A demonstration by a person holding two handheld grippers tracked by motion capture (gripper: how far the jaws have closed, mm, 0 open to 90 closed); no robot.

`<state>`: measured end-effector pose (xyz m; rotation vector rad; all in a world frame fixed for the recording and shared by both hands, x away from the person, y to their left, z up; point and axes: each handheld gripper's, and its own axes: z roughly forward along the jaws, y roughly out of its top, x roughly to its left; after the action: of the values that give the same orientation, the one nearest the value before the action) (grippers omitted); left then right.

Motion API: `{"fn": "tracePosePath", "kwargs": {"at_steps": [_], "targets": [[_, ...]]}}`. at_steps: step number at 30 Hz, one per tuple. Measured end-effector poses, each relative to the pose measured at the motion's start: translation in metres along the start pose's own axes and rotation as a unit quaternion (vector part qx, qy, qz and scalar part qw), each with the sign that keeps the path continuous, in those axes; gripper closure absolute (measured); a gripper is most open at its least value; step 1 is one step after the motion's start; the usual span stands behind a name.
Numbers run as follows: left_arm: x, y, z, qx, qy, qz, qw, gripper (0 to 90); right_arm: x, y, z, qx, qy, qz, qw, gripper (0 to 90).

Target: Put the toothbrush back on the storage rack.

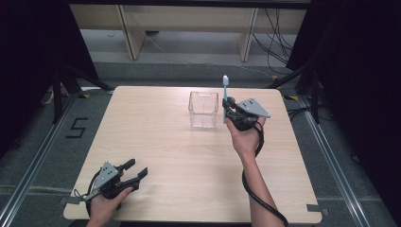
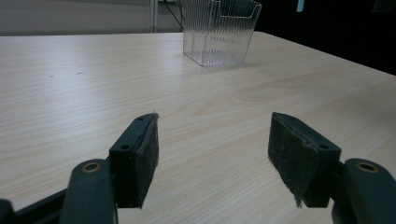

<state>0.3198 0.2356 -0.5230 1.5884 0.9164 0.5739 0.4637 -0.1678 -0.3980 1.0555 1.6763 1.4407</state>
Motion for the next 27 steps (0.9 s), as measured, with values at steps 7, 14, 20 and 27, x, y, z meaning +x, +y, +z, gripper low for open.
{"fn": "tracePosePath", "kwargs": {"at_steps": [7, 14, 20, 27], "targets": [[-0.0001, -0.0001, -0.0001, 0.0, 0.0, -0.001, 1.0, 33.2, 0.0, 0.0029, 0.0028, -0.006, -0.002, 0.006, 1.0, 78.6], [-0.0002, 0.0, 0.0, 0.0, 0.0, -0.001, 1.0, 33.2, -0.0015, 0.0054, 0.0056, -0.01, -0.001, 0.002, 0.9999, 78.6], [0.0002, 0.0001, 0.0001, 0.0, 0.0, 0.0, 1.0, 33.3, -0.003, 0.008, 0.0061, -0.01, -0.007, 0.004, 0.9999, 78.6], [0.0002, 0.0, 0.0, 0.0, 0.0, -0.001, 1.0, 33.2, -0.0035, 0.0091, 0.0093, -0.016, -0.008, 0.008, 0.9998, 78.6]]}}
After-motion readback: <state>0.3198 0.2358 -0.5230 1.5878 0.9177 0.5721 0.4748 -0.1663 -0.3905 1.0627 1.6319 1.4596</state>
